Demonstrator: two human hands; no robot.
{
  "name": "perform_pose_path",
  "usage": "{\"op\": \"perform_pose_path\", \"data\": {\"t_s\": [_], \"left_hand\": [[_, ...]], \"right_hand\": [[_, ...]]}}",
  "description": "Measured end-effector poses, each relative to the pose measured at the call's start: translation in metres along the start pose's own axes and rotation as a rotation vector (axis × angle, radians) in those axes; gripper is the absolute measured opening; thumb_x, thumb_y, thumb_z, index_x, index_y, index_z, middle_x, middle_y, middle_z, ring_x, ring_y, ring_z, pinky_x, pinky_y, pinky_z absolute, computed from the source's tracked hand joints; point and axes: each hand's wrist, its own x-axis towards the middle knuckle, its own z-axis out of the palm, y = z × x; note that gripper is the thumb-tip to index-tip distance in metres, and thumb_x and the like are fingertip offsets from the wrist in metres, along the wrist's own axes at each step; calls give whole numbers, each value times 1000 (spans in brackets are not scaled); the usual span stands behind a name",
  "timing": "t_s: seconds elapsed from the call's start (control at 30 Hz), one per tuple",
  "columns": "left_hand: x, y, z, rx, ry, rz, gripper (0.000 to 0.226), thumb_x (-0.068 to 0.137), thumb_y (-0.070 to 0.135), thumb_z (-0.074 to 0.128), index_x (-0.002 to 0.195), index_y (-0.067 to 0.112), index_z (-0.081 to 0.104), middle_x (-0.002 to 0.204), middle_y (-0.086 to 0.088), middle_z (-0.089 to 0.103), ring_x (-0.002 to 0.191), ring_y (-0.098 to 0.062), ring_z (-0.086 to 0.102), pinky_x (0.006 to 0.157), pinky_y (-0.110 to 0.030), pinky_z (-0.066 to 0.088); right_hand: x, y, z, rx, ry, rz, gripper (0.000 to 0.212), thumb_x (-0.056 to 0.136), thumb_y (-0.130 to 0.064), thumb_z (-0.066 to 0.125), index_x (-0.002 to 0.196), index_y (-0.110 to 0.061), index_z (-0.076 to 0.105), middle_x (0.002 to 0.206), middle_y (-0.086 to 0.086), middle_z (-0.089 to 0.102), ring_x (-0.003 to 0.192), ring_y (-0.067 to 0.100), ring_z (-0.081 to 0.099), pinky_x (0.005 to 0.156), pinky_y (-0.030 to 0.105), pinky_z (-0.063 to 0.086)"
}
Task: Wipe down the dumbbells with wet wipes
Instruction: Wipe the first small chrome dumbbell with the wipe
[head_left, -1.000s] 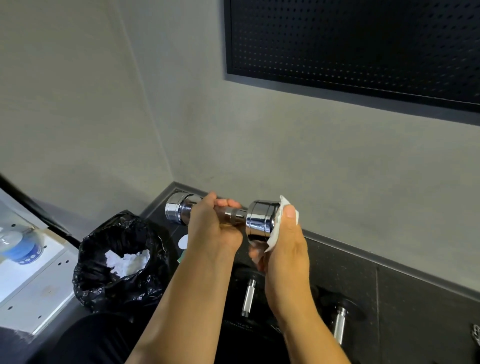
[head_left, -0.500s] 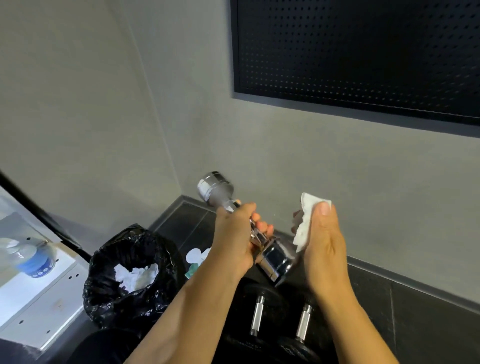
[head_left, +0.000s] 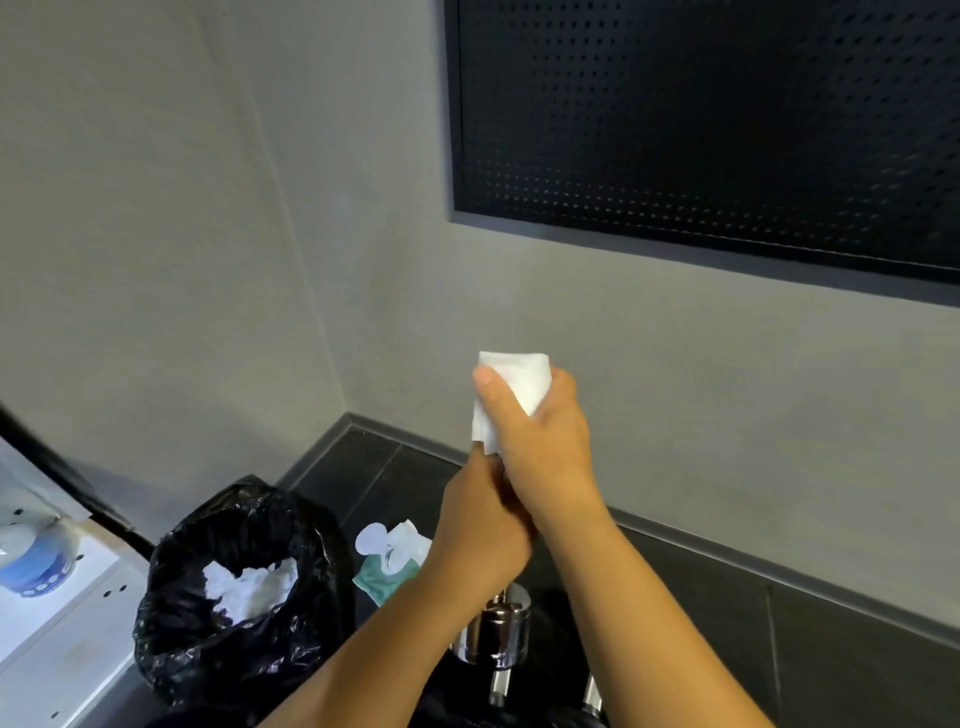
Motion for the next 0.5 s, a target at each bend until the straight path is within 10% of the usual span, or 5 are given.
{"op": "perform_pose_path", "data": {"t_s": [0.13,0.5], "left_hand": [[-1,11,-15,-194,-244,-100,7,89,5,48,84,9,49,55,-2,50,41,-14,49,44,-25,45],[-4,15,-26,-1142,-995,-392,30,78,6,42,64,24,62,40,12,41,30,1,39,36,-11,33]], "right_hand": [[9,2,-15,418,-156,214,48,67,-42,76,100,-11,61,90,11,68,80,22,68,62,27,57],[17,21,-15,1234,-609,284,67,49,-37,91,104,-5,71,86,14,67,72,23,68,64,31,58]]}}
